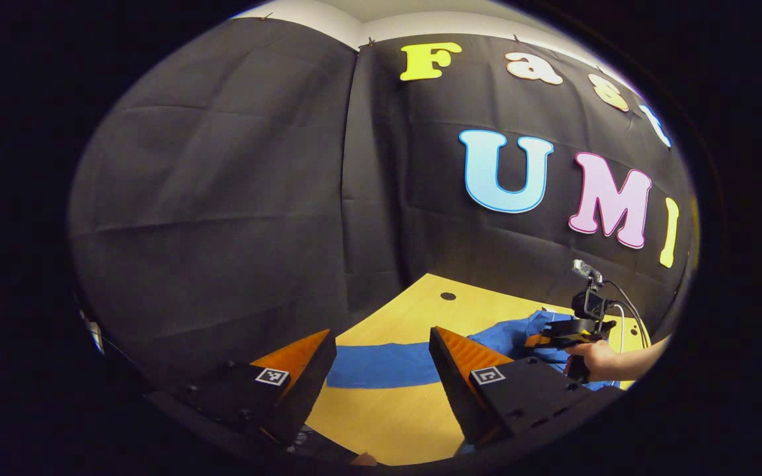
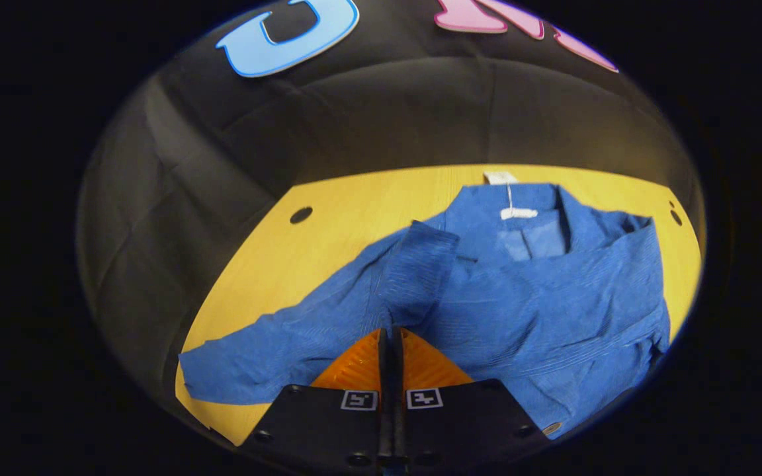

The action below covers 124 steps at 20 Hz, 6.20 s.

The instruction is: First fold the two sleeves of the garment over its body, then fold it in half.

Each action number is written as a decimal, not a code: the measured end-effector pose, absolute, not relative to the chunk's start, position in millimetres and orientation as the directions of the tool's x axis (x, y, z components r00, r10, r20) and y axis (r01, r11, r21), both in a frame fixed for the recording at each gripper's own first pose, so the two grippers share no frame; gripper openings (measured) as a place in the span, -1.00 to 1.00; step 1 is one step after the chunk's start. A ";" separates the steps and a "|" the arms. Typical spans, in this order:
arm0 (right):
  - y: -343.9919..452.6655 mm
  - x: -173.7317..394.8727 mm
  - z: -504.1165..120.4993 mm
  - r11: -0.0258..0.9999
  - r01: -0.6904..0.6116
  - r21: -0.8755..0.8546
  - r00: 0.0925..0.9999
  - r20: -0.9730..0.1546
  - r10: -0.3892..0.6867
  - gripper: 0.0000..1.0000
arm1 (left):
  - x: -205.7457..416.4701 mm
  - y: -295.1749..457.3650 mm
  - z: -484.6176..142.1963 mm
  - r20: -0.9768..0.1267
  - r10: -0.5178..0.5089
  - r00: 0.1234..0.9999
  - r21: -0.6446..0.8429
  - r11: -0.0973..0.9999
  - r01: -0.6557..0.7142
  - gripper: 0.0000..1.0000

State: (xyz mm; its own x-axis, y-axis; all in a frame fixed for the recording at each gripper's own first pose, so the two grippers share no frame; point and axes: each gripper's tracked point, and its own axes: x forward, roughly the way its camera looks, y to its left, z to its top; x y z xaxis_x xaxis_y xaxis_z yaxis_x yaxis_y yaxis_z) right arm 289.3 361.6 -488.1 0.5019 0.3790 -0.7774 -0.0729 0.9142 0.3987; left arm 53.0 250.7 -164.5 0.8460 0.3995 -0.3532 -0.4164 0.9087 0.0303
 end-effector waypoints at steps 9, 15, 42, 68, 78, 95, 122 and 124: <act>397.0 283.7 -435.1 0.791 -0.170 0.588 0.513 -0.633 0.580 0.31 | 74.7 228.6 -176.2 -0.361 0.342 0.868 0.052 0.936 -0.347 0.65; 333.7 274.7 -367.5 0.885 -0.365 0.288 0.692 -0.553 0.465 0.97 | 77.9 238.4 -198.7 -0.395 0.358 0.846 0.070 0.930 -0.361 0.64; -26.9 109.3 -72.2 0.976 0.149 -0.158 0.988 -0.006 -0.152 0.84 | 131.7 333.0 -321.4 -0.565 0.446 0.694 0.157 0.884 -0.440 0.69; 24.2 139.5 -96.8 0.988 0.038 -0.151 0.991 -0.124 -0.057 0.99 | 138.6 363.7 -387.1 -0.754 0.413 0.510 0.112 0.847 -0.520 0.22; 7.6 123.9 -105.9 0.990 0.046 -0.132 0.985 -0.161 -0.068 0.99 | 160.7 352.0 -373.3 -0.809 0.286 0.514 0.026 0.890 -0.455 -1.00; -20.8 98.6 -110.6 0.996 0.061 -0.062 0.988 -0.137 -0.069 0.86 | 203.0 186.9 -213.2 -0.697 -0.092 0.711 -0.244 0.963 -0.114 -1.00; -122.7 76.5 -166.4 0.972 0.236 -0.003 0.928 -0.295 -0.226 0.84 | 348.0 -197.6 -343.7 -0.790 -0.461 0.404 -0.286 0.860 0.423 -1.00; -124.9 80.4 -172.6 0.971 0.238 0.006 0.923 -0.314 -0.224 0.84 | 351.9 -201.4 -354.6 -0.805 -0.446 0.392 -0.269 0.862 0.429 -1.00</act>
